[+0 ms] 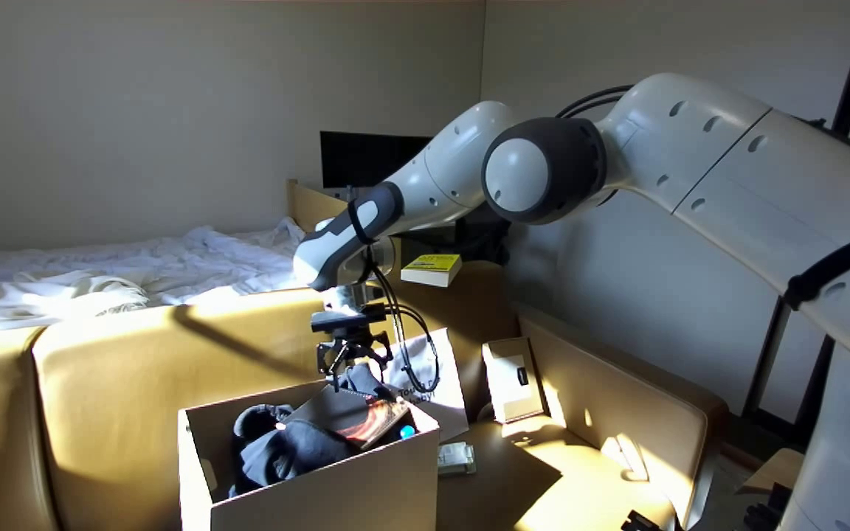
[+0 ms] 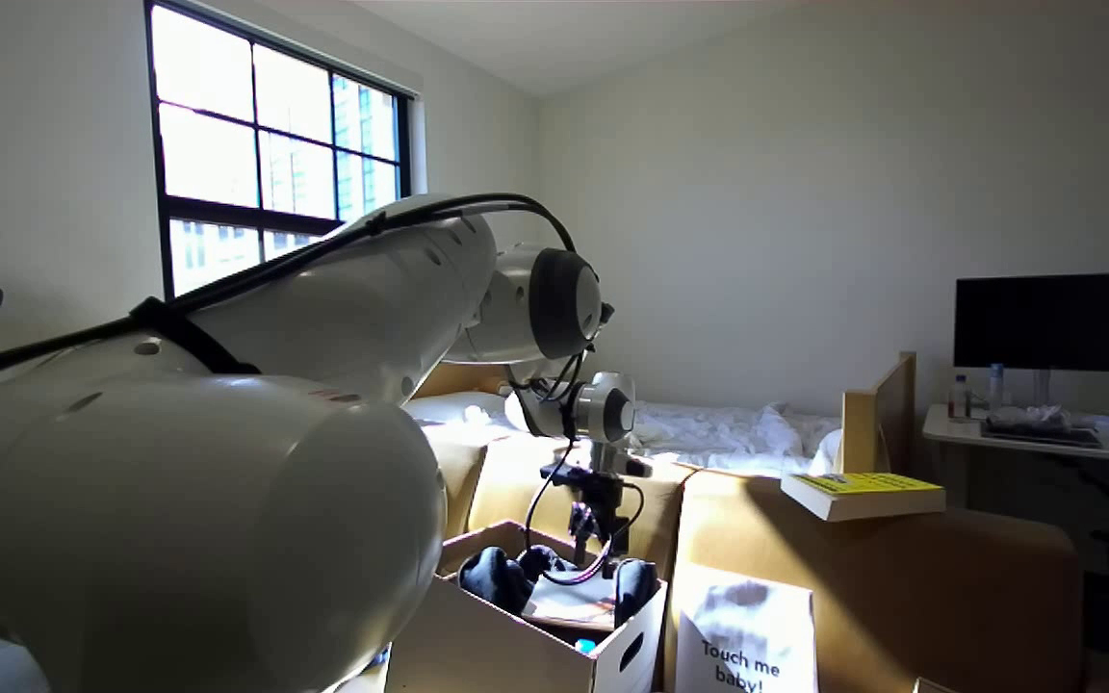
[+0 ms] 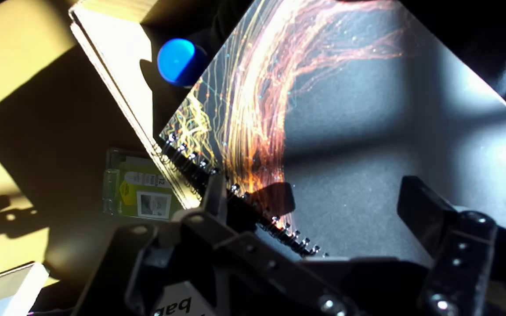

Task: Take the book out of the box and place it on the backrest of the sofa

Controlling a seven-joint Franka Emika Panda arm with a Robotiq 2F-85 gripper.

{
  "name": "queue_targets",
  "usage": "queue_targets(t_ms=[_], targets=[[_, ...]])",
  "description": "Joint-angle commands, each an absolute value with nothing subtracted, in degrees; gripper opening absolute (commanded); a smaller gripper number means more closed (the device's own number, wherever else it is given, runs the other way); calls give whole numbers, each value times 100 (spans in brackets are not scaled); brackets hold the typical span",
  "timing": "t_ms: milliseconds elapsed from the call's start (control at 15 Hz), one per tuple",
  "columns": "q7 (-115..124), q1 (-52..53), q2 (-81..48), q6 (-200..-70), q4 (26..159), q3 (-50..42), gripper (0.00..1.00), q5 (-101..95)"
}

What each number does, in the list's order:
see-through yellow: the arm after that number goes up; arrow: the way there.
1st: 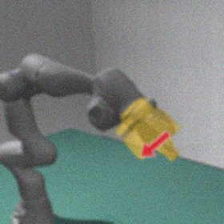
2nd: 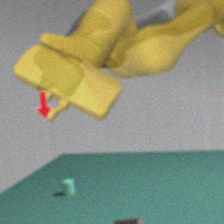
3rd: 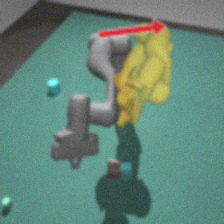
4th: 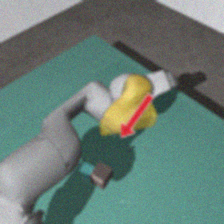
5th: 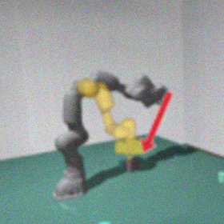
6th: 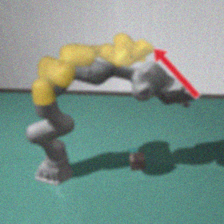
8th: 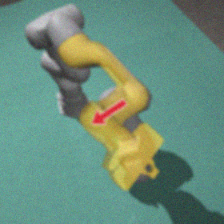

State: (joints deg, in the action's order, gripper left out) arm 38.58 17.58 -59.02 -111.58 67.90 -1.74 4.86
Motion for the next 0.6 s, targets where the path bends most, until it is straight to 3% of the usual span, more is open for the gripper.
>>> queue_targets(t_ms=[0,533], targets=[[3808,2086,-5686,-10349,6806,-344,100,-224],[3796,2175,-5564,-9952,6741,-247,100,-702]])
